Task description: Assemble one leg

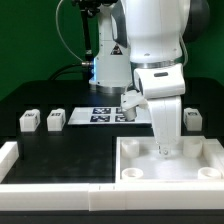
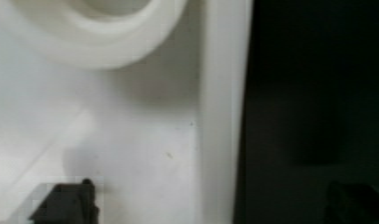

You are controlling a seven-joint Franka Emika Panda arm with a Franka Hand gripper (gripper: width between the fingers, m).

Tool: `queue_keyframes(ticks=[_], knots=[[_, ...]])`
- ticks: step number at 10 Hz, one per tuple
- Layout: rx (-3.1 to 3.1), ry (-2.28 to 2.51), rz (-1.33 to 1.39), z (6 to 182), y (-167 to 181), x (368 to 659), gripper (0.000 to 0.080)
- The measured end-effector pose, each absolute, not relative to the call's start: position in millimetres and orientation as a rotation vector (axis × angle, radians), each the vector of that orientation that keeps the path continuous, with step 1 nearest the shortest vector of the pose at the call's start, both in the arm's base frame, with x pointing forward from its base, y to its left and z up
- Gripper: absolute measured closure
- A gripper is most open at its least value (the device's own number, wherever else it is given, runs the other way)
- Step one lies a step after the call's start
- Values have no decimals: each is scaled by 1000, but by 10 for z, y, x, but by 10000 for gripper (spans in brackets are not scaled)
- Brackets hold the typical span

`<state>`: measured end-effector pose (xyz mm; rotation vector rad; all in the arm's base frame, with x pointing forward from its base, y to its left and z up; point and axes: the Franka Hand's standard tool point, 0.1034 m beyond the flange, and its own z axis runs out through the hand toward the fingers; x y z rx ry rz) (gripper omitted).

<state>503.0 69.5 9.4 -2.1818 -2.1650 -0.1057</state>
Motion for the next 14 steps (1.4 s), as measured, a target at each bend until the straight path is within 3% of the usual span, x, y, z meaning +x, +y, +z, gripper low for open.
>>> queue_keyframes(ticks=[3, 5, 7, 14], knots=[[-2204, -2147, -108, 132, 700, 5037, 151], [-2393, -1988, -115, 528, 784, 4934, 151], [-2596, -1723, -107, 675, 998, 4690, 151], [-2596, -1723, -107, 675, 998, 4690, 151]])
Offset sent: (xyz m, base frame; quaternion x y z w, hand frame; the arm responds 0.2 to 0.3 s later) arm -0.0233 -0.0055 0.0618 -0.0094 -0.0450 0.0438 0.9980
